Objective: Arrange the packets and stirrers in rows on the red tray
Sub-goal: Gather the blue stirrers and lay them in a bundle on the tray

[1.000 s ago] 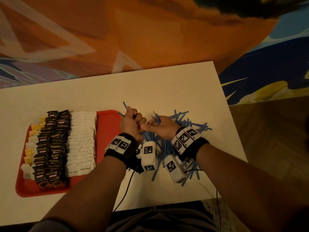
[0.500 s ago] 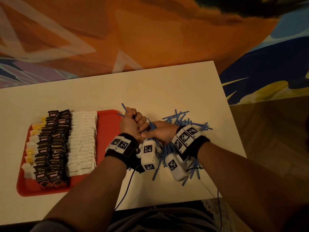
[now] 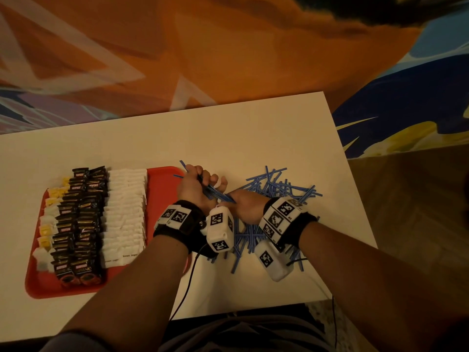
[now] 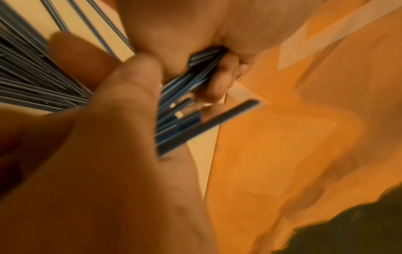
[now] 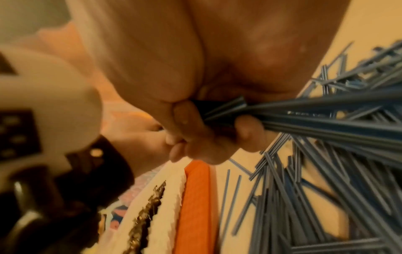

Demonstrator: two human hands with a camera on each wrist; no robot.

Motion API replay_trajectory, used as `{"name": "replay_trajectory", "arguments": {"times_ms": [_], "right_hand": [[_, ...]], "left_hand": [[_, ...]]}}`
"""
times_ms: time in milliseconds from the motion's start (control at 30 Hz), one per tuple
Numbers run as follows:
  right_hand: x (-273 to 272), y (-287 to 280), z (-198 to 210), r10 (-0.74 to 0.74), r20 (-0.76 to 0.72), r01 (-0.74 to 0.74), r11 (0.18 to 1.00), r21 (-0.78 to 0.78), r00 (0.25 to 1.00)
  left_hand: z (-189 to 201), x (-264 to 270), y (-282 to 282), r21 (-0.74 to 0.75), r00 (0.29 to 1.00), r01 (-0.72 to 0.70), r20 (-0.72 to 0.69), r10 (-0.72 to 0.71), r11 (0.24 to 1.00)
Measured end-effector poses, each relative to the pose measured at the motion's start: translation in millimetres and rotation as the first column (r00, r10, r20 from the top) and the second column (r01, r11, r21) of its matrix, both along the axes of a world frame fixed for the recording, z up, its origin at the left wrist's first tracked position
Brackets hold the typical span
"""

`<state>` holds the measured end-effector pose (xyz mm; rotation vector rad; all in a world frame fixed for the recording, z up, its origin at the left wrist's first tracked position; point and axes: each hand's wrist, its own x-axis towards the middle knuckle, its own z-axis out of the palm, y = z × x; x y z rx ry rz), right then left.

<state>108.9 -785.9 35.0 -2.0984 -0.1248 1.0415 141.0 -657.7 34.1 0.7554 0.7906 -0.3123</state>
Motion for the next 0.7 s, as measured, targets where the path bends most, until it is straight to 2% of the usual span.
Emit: {"name": "replay_trajectory", "arguments": {"times_ms": [133,300,400,467,600,700], "right_hand": [[3,-12,9,-0.023,0.023,0.023,1.000,-0.013,0.999],[3,-21,7,-0.056,0.042,0.058,0.998,-0.039,0.998],[1,-19,-1,-0.047,0.058,0.050,0.997,-0.057,0.997],[-1,-16,-4,-0.046,0.053,0.049,0.997,-0.055,0.998],[-1,-9,-3,-0.045,0.093,0.052,0.997,-0.065,0.995],[-3,-7,-3,-0.042,0.094,0.047,0.997,-0.056,0.995]], "left_hand": [[-1,1,0,-0.032,0.997,0.076,0.026,-0.075,0.997],[-5,7,5,0.140,0.952,0.304,-0.004,-0.306,0.942],[-1,9,9,0.172,0.914,0.403,-0.025,-0.405,0.899],[-2,12,7,0.168,0.911,0.411,-0.041,-0.410,0.896],[-3,14,-3,0.248,0.942,0.335,-0.103,-0.319,0.909],[0,13,-7,0.380,0.938,0.347,-0.137,-0.319,0.857]]}}
